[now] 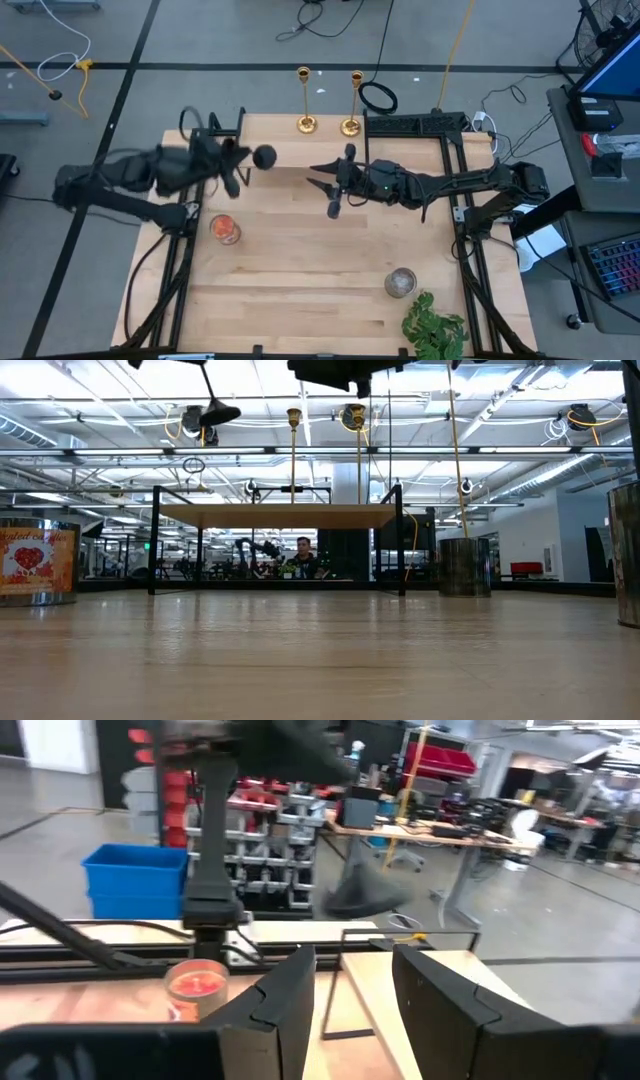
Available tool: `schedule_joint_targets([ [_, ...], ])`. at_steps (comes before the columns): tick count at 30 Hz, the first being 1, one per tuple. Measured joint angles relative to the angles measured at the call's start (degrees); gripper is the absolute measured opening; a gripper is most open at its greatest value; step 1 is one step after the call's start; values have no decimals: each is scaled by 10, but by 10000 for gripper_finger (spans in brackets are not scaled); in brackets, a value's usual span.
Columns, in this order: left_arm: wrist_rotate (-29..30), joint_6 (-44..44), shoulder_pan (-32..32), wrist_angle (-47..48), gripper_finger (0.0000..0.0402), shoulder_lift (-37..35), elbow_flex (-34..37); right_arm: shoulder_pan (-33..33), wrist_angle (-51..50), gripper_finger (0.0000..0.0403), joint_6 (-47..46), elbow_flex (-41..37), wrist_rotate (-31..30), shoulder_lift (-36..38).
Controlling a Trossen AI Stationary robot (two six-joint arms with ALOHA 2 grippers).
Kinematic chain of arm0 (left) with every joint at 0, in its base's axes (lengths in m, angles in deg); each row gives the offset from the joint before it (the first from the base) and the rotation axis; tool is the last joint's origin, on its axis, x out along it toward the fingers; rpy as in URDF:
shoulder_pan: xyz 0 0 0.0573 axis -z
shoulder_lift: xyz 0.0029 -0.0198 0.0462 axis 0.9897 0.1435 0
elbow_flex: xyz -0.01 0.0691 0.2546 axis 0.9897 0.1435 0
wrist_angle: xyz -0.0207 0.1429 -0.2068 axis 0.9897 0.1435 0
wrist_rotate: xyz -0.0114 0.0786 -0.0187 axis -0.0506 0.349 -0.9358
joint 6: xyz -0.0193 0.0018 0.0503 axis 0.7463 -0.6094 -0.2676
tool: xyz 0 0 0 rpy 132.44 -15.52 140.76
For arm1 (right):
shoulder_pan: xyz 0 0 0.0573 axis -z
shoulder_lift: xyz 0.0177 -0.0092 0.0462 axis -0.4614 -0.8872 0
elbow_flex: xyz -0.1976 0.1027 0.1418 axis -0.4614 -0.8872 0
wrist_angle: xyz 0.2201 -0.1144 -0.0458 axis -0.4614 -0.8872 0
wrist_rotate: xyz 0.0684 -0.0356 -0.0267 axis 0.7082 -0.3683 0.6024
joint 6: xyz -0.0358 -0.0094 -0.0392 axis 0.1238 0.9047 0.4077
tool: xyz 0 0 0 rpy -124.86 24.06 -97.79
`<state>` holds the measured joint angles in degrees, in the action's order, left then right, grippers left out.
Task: Pick & Place candle stick holders
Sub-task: Put the black candle holder on the shelf
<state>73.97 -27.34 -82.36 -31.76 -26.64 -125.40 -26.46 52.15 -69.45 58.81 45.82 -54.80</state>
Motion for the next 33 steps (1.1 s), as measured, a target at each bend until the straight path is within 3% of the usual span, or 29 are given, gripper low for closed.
schedule_joint_targets([
  [7, -171, -12, -214, 46, 13, 112, -73, 0, -2, 132, 0, 0, 5, -3],
  [15, -272, -28, -406, 43, 13, 210, -93, -4, -34, 132, 0, 0, 5, -6],
  [22, -323, -27, -473, 42, 13, 250, -93, -4, -36, 132, 0, 0, 5, -6],
  [33, -314, -29, -498, 36, 13, 288, -93, -5, -36, 132, 0, 0, 3, -6],
])
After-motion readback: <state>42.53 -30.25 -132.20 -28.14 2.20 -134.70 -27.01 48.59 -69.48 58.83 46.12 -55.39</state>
